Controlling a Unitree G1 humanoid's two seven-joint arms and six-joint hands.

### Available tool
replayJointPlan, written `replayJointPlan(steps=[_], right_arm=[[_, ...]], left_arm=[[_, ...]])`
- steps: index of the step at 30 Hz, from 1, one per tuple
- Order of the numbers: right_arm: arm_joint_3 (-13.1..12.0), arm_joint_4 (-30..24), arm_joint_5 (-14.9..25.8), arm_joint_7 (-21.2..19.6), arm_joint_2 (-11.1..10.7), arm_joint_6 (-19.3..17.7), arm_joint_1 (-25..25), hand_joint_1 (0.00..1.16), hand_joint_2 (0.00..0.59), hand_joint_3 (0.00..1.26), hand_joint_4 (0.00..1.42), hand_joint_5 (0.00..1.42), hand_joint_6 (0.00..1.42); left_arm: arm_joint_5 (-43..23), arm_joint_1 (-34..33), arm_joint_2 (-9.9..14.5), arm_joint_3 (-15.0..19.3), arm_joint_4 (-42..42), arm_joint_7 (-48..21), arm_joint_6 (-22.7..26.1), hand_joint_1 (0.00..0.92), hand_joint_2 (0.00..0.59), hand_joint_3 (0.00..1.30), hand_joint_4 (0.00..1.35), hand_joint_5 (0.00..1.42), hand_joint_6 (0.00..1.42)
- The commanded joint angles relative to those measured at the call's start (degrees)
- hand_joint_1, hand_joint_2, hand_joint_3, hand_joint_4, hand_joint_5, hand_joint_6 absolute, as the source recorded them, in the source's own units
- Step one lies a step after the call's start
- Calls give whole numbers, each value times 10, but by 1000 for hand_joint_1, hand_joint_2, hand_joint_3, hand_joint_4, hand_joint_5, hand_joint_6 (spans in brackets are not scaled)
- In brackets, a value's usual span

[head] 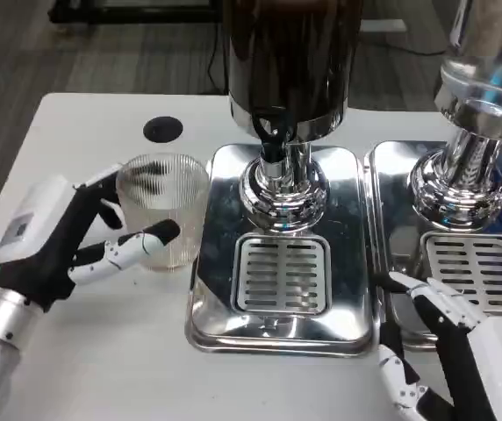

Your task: Grasp the cup under the faucet to collect the drink, then remove the cup.

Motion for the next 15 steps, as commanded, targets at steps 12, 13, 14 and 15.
replayJointPlan(steps=[12,13,14,15], right_arm=[[2,-18,-13,-16,24,-3,23,417,522,317,308,225,281],[1,-20,-13,-18,25,-4,26,417,522,317,308,227,281],[2,-21,-15,-19,27,-3,27,417,522,317,308,228,281],[2,-22,-16,-20,29,-2,29,417,522,317,308,228,281]], left_arm=[[7,-40,-51,-25,8,-51,24,119,240,344,417,561,733],[11,-42,-56,-31,12,-50,27,119,240,344,417,560,733],[15,-44,-60,-35,17,-51,30,119,240,344,417,559,733],[18,-47,-62,-38,21,-52,32,119,240,344,417,559,733]])
